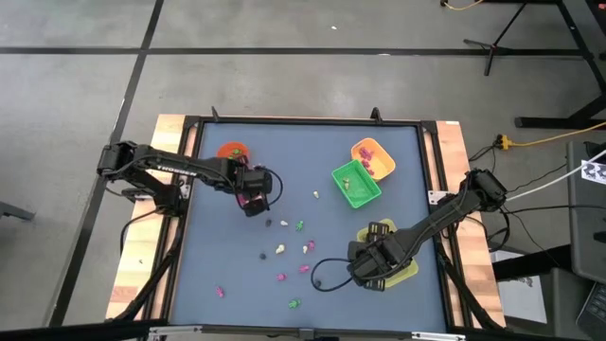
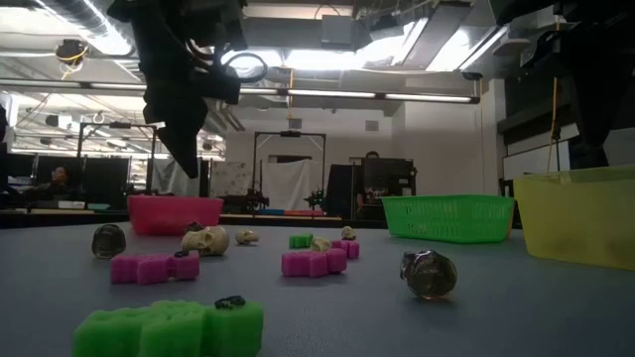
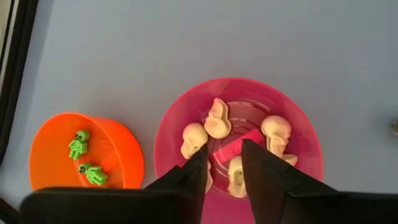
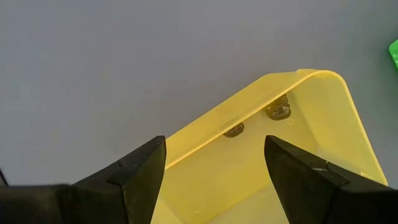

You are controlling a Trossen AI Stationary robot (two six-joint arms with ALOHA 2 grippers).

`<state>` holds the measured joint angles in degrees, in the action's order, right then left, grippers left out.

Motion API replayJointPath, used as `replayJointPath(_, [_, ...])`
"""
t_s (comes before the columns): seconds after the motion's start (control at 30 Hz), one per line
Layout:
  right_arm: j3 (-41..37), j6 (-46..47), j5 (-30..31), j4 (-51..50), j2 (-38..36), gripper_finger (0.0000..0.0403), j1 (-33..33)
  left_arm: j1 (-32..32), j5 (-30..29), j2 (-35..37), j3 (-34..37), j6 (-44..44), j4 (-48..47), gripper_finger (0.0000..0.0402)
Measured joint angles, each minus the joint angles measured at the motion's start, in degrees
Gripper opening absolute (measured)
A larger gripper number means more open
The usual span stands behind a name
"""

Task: Sort Halloween decoration
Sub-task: Put the black skull toy into the light yellow bin

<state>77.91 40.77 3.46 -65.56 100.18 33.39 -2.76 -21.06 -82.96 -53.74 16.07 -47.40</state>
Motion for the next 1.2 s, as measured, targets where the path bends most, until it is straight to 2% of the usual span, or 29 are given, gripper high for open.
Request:
replayJointPath(0.3, [0.0, 0.0, 0.0, 0.0, 0.0, 0.0271, 0.0, 0.0, 1.03, -0.02, 0.0, -0.12, -0.09, 0.0153])
replayJointPath(0.43, [0.0, 0.0, 0.0, 0.0, 0.0, 0.0271, 0.0, 0.0, 1.03, -0.02, 0.0, -0.12, -0.09, 0.0171])
replayJointPath(1.2, [0.0, 0.0, 0.0, 0.0, 0.0, 0.0271, 0.0, 0.69, 1.01, -0.02, 0.04, 0.25, 2.46, 0.0175])
